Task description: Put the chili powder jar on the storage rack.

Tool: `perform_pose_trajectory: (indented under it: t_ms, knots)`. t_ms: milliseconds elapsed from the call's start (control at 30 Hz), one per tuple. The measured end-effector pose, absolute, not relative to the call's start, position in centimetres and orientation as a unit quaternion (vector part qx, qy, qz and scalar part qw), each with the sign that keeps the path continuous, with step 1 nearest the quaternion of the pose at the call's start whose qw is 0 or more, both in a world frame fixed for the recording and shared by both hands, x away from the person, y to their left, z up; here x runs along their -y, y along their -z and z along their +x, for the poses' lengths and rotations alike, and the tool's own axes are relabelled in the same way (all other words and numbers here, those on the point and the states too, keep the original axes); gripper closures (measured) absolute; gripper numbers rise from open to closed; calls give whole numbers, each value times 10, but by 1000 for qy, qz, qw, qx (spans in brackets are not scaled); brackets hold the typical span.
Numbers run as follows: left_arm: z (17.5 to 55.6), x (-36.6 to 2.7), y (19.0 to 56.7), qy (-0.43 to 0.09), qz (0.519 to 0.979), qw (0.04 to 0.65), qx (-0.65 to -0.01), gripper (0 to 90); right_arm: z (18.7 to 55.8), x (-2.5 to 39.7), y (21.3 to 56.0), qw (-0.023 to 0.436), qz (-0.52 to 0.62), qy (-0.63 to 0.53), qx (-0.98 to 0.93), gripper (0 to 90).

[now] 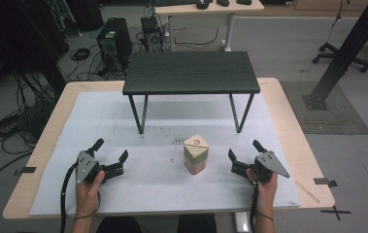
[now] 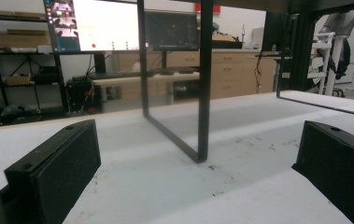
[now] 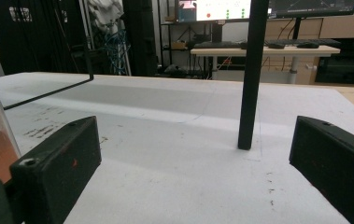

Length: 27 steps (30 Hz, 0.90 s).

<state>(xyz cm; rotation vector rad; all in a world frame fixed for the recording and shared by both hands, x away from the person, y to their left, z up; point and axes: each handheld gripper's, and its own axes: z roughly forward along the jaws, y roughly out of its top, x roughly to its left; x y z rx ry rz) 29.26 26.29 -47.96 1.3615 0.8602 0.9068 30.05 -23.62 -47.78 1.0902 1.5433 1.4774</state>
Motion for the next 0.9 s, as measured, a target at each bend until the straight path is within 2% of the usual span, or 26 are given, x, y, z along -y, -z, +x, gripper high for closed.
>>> perform_pose_trajectory:
  t_ms: [900]
  knots:
    - [294,-264,479,-385,587,604,-378,2,294,235,478,369,423,-584,-586,28]
